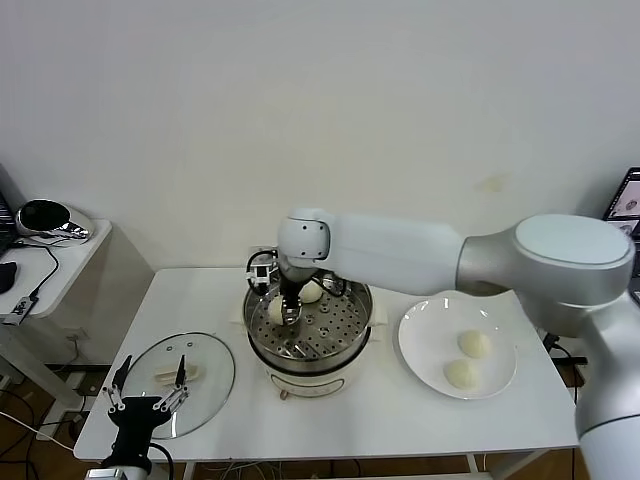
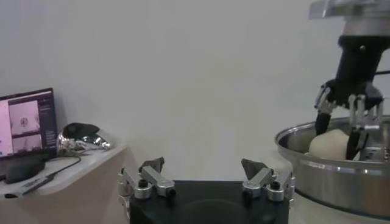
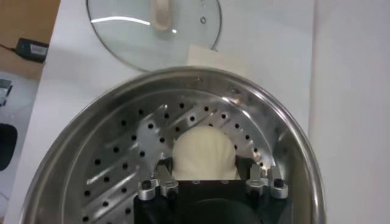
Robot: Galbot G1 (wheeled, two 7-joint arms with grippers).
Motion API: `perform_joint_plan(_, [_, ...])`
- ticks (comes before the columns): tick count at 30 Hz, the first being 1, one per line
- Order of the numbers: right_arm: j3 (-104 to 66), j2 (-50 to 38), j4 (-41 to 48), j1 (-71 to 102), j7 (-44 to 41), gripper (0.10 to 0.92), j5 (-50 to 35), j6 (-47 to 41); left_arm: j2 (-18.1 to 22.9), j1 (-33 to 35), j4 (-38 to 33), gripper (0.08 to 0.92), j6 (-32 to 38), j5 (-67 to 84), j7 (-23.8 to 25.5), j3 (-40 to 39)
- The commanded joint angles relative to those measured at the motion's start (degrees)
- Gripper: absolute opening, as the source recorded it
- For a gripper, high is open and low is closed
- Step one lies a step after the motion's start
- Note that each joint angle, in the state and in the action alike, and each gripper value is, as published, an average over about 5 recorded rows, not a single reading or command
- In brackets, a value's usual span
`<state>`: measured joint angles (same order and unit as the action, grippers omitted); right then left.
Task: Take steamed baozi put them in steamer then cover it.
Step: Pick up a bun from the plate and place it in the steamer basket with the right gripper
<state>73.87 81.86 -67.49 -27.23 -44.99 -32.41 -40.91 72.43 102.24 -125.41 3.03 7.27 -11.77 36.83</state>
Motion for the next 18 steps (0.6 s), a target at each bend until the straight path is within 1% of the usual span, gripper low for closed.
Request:
perform_joint_plan(1, [-0.5, 4.1, 5.6, 2.9, 0.9, 0.636, 0.2, -0.6, -0.1, 0.0, 0.1, 0.823, 0.0, 0.0, 0.0, -0.2])
perform_joint_plan(6, [-1.0, 4.7, 7.3, 3.4, 0.6, 0.64, 1.0, -0.6, 0.0, 0.0, 0.1, 0.823, 0.1, 0.0, 0.0, -0.4])
perform_joint_plan(8, [-1.1, 4.7, 7.5, 3.4, -0.1, 0.654, 1.6, -0.6, 0.1, 0.0, 0.1, 0.823, 0.1, 0.0, 0.0, -0.4])
perform_joint_plan(14, [-3.7, 1.5, 4.6, -0.3, -5.7, 0.788, 3.6, 0.7, 0.0, 0.3, -0.1, 0.823, 0.1, -0.1, 0.0, -0.4])
perform_joint_plan(16, [-4.7, -1.5, 1.9, -4.0, -8.5, 0.813, 4.2, 1.6, -0.1, 0.3, -0.2, 0.823, 0.1, -0.1, 0.0, -0.4])
perform_joint_plan(18, [-4.4, -5.0, -1.0, -7.9, -10.9, 0.819, 4.8, 2.5, -0.2, 0.2, -0.2, 0.823, 0.1, 0.0, 0.1, -0.3])
